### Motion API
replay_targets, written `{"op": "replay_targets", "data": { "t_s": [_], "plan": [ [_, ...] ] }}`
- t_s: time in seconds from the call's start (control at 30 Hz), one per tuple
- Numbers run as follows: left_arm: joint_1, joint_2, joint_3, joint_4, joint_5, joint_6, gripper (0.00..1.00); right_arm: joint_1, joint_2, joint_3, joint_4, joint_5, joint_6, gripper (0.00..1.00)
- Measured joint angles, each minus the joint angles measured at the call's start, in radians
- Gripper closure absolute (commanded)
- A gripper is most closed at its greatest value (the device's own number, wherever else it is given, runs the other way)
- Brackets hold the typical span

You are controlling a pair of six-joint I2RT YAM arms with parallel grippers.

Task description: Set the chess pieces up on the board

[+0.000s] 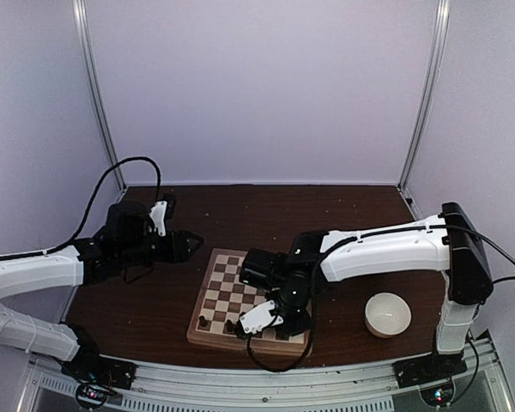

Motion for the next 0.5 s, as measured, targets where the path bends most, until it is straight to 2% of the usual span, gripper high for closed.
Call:
{"op": "replay_targets", "data": {
  "t_s": [0.27, 0.5],
  "plan": [
    [0.0, 0.0, -0.005, 0.0, 0.002, 0.0, 0.44, 0.0, 0.002, 0.013, -0.004, 0.002, 0.015, 0.68],
    [0.0, 0.013, -0.005, -0.01, 0.003, 0.013, 0.44, -0.01, -0.01, 0.095, -0.042, -0.022, 0.026, 0.6]
  ]
}}
